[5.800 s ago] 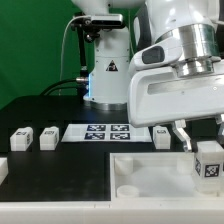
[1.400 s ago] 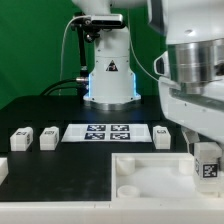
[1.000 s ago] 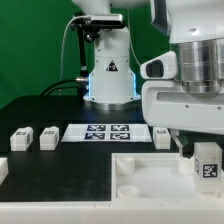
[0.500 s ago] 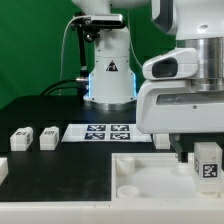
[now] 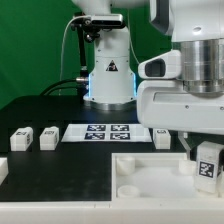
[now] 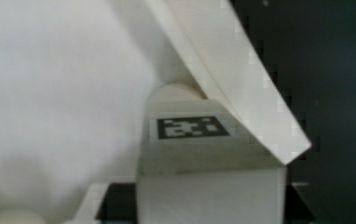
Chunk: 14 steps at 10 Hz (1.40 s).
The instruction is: Assemble one leg
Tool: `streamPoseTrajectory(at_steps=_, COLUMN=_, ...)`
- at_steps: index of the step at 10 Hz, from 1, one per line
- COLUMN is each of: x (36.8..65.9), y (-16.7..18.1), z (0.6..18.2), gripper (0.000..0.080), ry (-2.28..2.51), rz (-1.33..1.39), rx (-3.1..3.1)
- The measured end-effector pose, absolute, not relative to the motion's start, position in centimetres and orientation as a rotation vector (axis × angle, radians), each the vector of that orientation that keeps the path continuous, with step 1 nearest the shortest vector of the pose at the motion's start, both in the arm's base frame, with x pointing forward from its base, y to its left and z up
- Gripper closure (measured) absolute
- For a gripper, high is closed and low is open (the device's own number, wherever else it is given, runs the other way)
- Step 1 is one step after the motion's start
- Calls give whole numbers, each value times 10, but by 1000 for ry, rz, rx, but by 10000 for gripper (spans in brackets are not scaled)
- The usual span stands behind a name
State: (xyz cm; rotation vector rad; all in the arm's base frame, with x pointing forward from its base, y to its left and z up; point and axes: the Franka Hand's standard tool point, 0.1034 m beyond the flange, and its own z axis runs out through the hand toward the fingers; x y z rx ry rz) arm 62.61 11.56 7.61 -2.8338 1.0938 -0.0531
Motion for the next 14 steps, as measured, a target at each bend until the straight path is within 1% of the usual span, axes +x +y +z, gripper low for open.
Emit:
streamPoseTrajectory(at_steps=2, x=626, y=115, z=76, gripper=499, ry=1676, rz=-26, rx=-2528)
streamPoseTrajectory(at_steps=3, x=626, y=115, z=75, gripper=499, ry=1887, rz=1, rx=-2346)
streamPoseTrajectory(at_steps=4, x=626, y=117, z=75, gripper=499, ry=2078, rz=26, rx=-2157)
streamPoseTrajectory(at_steps=5, x=626, y=118, z=75, gripper=499, ry=2109, rz=29, rx=-2127)
streamPoseTrajectory(at_steps=6, x=626, y=118, z=75, gripper=499, ry=2081, rz=26, rx=-2155)
streamPoseTrajectory(at_steps=7, x=625, y=118, z=75, gripper=409, ry=1983, rz=17, rx=-2250)
streamPoseTrajectory(at_steps=8, x=622, y=120, z=73, gripper=258, ry=1837, rz=23, rx=-2391)
streamPoseTrajectory(at_steps=9, x=622, y=122, z=76, gripper=183, ry=1618, rz=30, rx=-2562)
streamPoseTrajectory(at_steps=10, x=624, y=122, z=79, gripper=183, ry=1306, rz=-6, rx=-2744)
streamPoseTrajectory(at_steps=11, x=624, y=121, z=78, gripper=158, ry=1262, rz=-9, rx=-2762)
streamPoseTrajectory(at_steps=14, x=624, y=119, z=78, gripper=151, ry=773, rz=-38, rx=-2942)
